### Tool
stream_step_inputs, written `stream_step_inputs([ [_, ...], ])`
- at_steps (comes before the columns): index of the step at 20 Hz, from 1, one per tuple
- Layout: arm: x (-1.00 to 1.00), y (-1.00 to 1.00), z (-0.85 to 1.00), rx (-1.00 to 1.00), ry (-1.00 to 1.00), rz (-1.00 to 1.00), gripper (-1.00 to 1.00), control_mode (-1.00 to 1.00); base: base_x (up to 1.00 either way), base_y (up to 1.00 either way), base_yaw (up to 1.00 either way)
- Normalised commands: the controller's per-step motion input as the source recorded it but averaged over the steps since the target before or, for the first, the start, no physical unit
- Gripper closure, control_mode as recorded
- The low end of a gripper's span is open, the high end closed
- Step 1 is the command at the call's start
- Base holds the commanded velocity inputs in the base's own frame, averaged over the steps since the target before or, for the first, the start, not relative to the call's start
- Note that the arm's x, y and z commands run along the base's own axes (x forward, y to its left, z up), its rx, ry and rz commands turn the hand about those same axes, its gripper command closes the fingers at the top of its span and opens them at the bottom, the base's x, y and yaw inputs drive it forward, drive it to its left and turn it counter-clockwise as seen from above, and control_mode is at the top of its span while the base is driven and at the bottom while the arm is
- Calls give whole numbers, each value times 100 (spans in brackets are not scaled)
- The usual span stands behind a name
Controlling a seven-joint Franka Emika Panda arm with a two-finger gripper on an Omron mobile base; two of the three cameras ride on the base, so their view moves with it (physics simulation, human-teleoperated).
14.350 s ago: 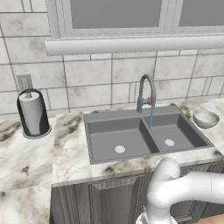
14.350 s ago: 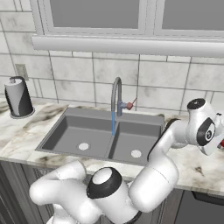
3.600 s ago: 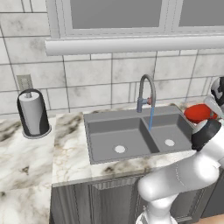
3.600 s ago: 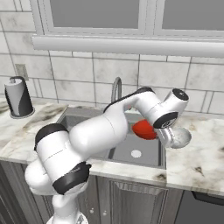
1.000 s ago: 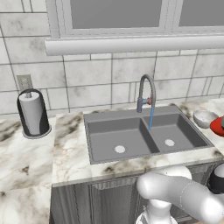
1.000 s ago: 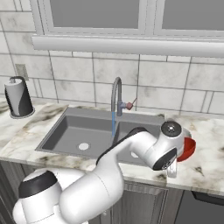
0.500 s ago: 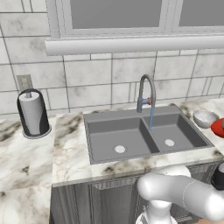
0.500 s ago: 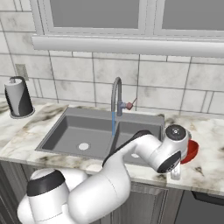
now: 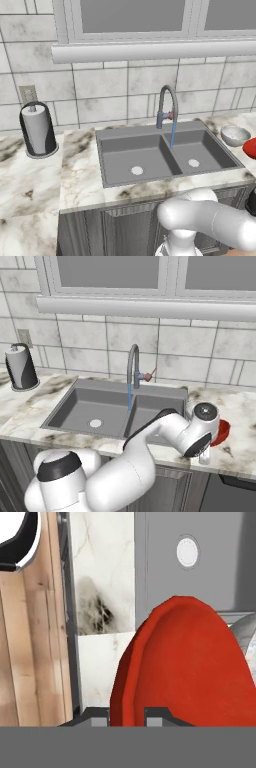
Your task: Rinse each bowl for a few seconds and place them down in the sink or on the counter.
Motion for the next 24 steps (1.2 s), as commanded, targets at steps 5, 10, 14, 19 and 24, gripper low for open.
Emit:
stream_step_inputs([
  [5,1,-12,-17,0,1,0,100,-100,0,0,0],
  [10,8,-7,-18,0,0,0,100,-100,0,0,0],
  [14,10,-5,-15,0,0,0,100,-100,0,0,0],
  [19,20,0,-16,0,0,0,100,-100,0,0,0],
  [24,16,-4,-17,0,0,0,100,-100,0,0,0],
])
